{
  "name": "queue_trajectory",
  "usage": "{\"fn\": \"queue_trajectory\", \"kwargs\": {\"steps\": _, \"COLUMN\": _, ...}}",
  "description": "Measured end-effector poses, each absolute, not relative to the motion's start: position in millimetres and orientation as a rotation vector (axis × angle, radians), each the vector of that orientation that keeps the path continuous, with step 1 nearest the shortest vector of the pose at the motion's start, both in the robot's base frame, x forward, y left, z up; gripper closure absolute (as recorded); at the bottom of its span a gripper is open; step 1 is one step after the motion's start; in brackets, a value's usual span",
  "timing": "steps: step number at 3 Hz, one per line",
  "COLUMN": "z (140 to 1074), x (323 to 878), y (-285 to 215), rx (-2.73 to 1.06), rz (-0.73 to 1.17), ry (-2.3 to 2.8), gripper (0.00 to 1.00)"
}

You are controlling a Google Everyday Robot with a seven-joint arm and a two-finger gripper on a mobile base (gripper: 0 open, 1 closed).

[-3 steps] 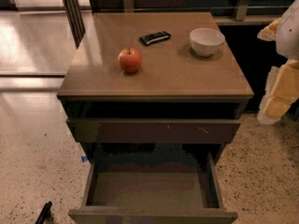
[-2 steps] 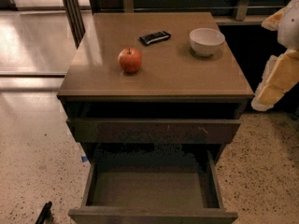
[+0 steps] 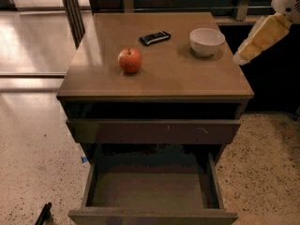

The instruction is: Place apple into middle drawer

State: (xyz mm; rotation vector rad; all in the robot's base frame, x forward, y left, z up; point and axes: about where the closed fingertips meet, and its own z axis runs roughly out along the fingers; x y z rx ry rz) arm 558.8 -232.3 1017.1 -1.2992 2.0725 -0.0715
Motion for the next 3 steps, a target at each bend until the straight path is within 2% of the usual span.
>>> {"fn": "queue_trajectory", "kwargs": {"steps": 2, "z": 1021.7, "x": 564.7, "y": -234.8, "rx": -1.277, "rz": -0.074, "ry": 2.065, "gripper": 0.0}}
{"fn": "queue_trajectory", "kwargs": {"steps": 3, "z": 1006.9, "x": 576.4, "y": -224.2, "rx": -1.237, "rz": -0.012, "ry": 2.061, "gripper": 0.0}}
